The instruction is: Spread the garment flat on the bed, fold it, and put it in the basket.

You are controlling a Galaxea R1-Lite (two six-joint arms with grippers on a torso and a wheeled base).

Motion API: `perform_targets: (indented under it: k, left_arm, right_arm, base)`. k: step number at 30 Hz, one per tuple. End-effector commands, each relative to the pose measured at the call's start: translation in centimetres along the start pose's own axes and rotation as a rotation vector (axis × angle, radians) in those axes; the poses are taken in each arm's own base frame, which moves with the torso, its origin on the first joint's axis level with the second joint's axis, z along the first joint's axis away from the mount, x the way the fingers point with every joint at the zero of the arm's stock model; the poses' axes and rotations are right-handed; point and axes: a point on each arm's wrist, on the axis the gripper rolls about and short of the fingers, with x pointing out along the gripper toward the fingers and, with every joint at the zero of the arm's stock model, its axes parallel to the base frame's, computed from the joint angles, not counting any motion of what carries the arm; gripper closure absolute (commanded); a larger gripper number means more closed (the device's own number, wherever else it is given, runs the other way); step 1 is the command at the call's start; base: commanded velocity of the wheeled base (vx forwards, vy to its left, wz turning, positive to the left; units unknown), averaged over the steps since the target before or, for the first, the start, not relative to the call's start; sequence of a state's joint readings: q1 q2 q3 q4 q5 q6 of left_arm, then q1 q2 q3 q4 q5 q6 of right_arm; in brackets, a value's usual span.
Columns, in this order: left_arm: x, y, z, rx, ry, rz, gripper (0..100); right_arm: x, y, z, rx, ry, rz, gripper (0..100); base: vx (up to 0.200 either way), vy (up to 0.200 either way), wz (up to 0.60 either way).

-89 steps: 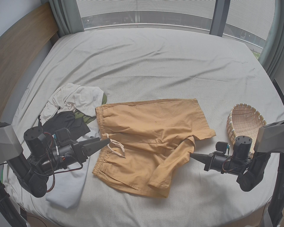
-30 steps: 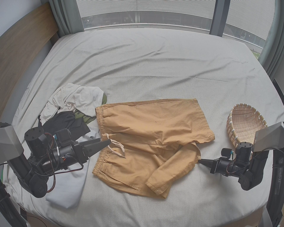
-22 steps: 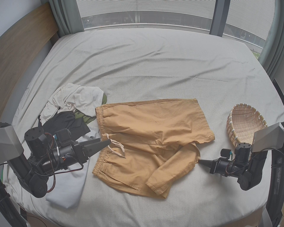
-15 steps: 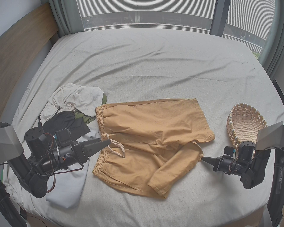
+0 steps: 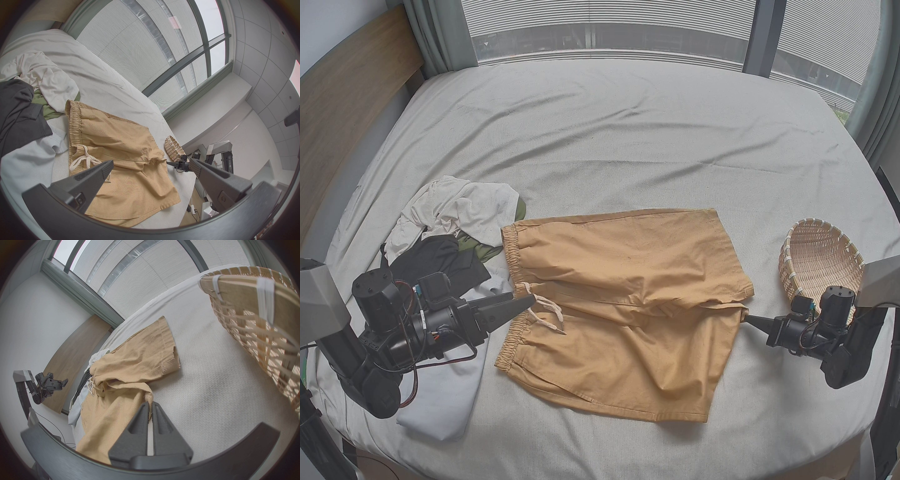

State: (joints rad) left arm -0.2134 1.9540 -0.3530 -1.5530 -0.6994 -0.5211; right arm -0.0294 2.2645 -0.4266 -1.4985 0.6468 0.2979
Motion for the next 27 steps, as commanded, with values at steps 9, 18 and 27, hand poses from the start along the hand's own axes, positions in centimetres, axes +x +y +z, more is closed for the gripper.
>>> perform_targets:
  k: [9,18,27]
  left_arm:
    - [0.0,0.1,-0.1,-0.002,0.002,0.001,0]
    - [0.0,0.1,-0.1,-0.004,0.004,0.002,0]
    - [0.0,0.1,-0.1,-0.003,0.003,0.002,0]
  right_arm:
    - [-0.1,-0.4,0.8,-0.012,-0.028,-0.009,100]
    - [0.7,-1.3,1.2,-0.031,-0.060,-0.008,100]
    - [0.8,-1.2,1.0,-0.030,-0.056,-0.005,0]
  base:
    - [0.000,0.000,0.00]
    - [0.000,0.000,0.00]
    - [0.000,0.000,0.00]
